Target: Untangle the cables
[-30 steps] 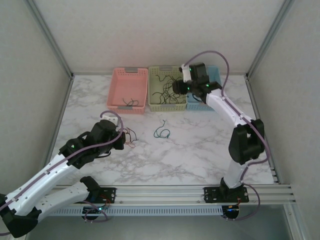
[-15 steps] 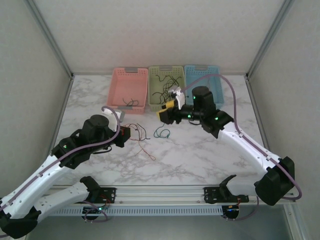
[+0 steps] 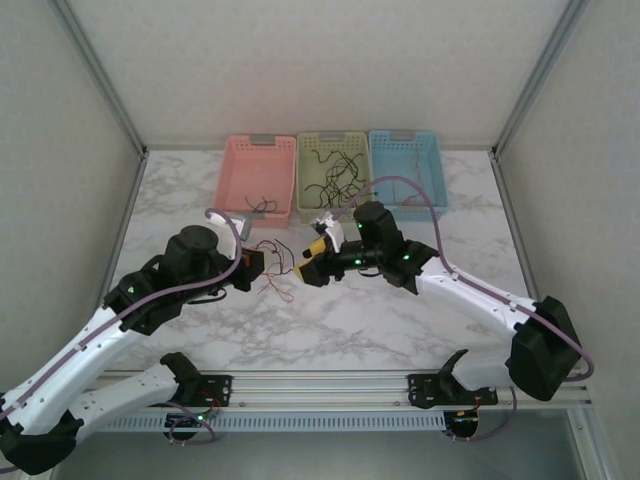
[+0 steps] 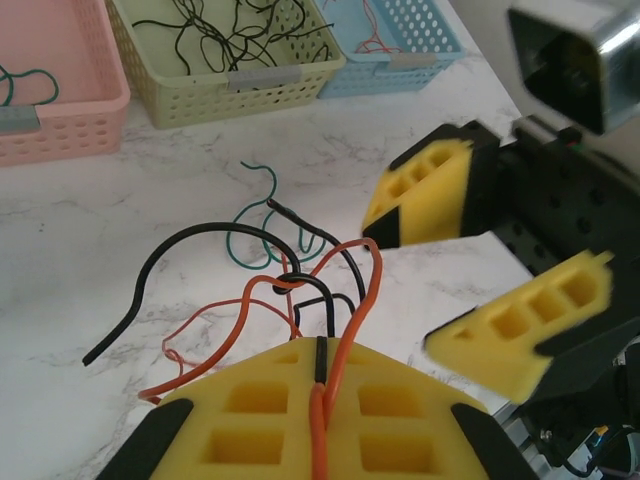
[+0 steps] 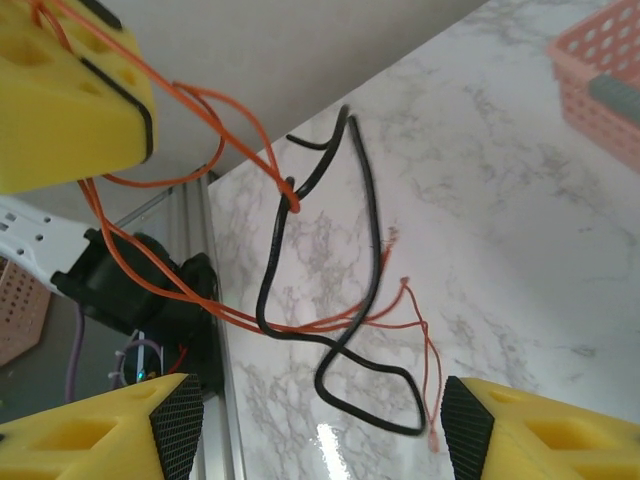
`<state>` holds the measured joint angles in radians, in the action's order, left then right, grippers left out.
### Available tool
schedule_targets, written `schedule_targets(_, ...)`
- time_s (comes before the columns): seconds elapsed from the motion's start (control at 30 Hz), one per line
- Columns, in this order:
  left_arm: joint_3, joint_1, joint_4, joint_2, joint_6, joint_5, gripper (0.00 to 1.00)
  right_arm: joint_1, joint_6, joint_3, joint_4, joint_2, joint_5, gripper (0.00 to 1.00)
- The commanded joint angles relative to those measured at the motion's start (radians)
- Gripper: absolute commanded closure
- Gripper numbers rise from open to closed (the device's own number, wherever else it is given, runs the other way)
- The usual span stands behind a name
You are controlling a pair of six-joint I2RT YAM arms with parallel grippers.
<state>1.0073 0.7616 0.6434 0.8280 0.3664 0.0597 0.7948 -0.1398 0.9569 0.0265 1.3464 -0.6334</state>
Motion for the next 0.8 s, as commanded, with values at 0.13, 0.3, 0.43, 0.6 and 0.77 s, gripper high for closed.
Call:
schedule_targets(0.13,0.016,-0.008,-0.016,-0.003,0.0,0.023,1.0,0.02,-0.001,0.037,-0.056,0.081,0.002,0.38)
schedule_targets(0.3,0.009,-0.008,-0.014,-0.015,0.0,0.02,1.0,0.022,-0.01,0.063,-0.05,0.118,-0.035,0.66)
schedule_targets(0.43,0.007,-0.008,0.01,-0.018,0.001,-0.027,1.0,0.022,0.019,0.057,-0.021,0.09,0.019,1.0)
schedule_targets(0.6,0.045,-0.008,0.135,-0.057,0.03,-0.27,1.0,-0.014,0.092,0.015,0.074,0.007,0.202,1.0)
schedule_targets(0.77,0.081,-0.008,0.244,-0.151,0.044,-0.461,1.0,-0.162,0.035,-0.05,0.105,-0.057,0.368,1.0)
